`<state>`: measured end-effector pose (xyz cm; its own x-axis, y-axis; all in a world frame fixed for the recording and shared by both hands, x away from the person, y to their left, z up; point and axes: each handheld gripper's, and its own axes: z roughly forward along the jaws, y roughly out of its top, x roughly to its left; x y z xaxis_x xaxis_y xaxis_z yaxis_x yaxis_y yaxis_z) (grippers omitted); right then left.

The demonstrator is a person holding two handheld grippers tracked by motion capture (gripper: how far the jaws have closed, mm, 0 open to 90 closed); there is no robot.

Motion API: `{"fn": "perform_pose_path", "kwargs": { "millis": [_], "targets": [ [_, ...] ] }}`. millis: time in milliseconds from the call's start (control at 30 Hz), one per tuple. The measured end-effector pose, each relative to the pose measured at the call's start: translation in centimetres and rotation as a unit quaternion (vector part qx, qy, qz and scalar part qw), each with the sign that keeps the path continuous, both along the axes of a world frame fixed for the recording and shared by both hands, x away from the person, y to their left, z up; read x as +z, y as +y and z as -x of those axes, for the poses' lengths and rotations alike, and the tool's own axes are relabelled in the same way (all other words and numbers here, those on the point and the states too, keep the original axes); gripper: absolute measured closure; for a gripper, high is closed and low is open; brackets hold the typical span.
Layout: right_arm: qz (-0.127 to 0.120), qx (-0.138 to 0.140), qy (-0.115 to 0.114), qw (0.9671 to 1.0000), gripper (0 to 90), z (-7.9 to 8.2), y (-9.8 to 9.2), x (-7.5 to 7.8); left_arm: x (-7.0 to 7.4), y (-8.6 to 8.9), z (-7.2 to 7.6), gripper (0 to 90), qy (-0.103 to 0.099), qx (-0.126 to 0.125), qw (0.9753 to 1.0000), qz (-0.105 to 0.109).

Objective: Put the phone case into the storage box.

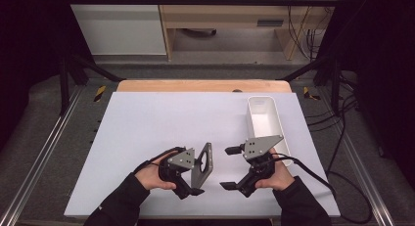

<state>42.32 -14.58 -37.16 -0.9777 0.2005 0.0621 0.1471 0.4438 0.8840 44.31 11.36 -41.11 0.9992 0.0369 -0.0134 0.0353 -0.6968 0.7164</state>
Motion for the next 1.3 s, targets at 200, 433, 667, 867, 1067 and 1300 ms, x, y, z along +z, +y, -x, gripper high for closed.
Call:
{"fn": "perform_pose_path", "kwargs": {
  "millis": [200, 433, 667, 867, 1067, 1300],
  "targets": [
    [-0.006, 0.008, 0.001, 0.9999, 1.3, 0.0, 0.4, 0.2, -0.1, -0.7, 0.0, 11.5, 0.001, -0.012, 0.9999, -0.007],
    [-0.009, 0.015, 0.003, 0.9998, 1.5, -0.1, 0.5, 0.2, -0.3, -1.2, 0.0, 11.5, 0.003, -0.019, 0.9998, -0.012],
    [-0.015, 0.022, 0.004, 0.9996, 2.2, -0.2, 0.8, 0.3, -0.5, -1.6, 0.1, 11.6, 0.003, -0.027, 0.9995, -0.014],
    [-0.015, 0.028, 0.002, 0.9995, 3.1, -0.3, 1.2, 0.2, -0.6, -1.9, 0.1, 11.6, 0.006, -0.032, 0.9993, -0.016],
    [-0.017, 0.03, 0.0, 0.9994, 4.3, -0.5, 1.6, 0.0, -0.7, -2.0, 0.2, 11.6, 0.008, -0.036, 0.9992, -0.018],
    [-0.023, 0.035, -0.003, 0.9991, 6.1, -0.6, 1.8, -0.1, -0.7, -2.0, 0.2, 11.5, 0.009, -0.04, 0.999, -0.018]
  ]
}}
